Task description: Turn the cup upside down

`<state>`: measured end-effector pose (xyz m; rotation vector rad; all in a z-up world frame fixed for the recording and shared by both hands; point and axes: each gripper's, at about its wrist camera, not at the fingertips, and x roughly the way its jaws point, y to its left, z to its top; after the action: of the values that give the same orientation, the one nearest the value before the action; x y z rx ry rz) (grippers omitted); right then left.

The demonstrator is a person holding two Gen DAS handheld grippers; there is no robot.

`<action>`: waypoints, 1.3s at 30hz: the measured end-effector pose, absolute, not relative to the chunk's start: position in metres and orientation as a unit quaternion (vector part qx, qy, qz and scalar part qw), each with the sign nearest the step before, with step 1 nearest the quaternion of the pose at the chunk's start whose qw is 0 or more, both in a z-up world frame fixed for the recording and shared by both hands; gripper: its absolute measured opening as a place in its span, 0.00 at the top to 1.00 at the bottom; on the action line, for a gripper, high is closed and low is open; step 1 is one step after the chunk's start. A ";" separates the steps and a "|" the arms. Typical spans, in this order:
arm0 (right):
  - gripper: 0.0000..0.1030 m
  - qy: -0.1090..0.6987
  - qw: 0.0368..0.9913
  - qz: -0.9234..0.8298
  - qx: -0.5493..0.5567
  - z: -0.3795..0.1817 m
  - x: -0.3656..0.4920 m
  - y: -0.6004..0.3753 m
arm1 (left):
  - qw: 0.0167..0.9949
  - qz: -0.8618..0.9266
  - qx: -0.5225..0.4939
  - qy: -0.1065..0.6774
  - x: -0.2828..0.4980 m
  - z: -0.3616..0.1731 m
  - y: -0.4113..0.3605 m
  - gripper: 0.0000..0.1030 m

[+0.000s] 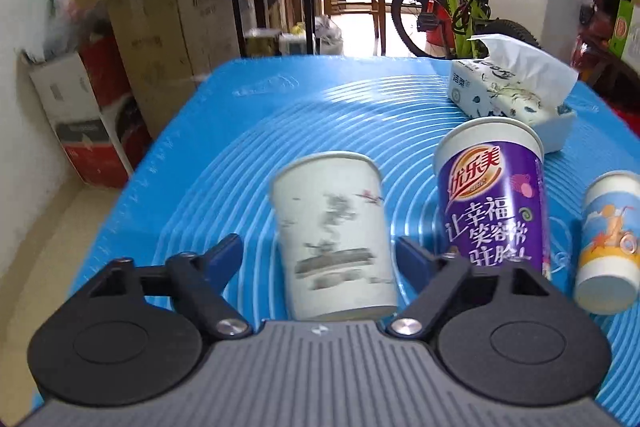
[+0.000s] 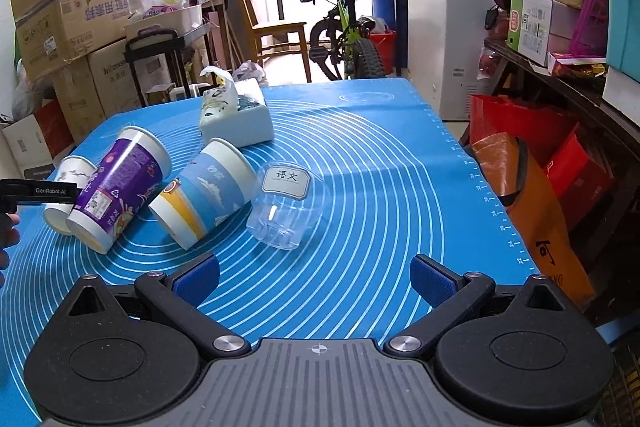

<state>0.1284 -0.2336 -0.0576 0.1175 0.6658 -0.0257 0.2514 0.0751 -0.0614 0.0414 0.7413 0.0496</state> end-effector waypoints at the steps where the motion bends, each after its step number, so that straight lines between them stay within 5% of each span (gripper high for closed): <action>1: 0.02 0.327 0.943 -0.013 0.057 -0.058 0.129 -0.234 | 0.931 0.026 0.016 0.364 0.251 -0.061 0.076 0.36; 22: 0.02 0.308 0.950 -0.005 0.056 -0.037 0.087 -0.239 | 0.935 -0.044 0.003 0.351 0.130 -0.026 0.029 0.40; 39: 0.02 0.332 0.943 0.004 0.028 -0.040 0.051 -0.244 | 0.919 -0.091 0.008 0.383 0.097 -0.063 -0.022 0.39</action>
<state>0.0515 -0.2442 -0.0398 0.0577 0.6764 0.0084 0.0971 -0.0219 -0.0632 0.0174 0.7868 -0.1879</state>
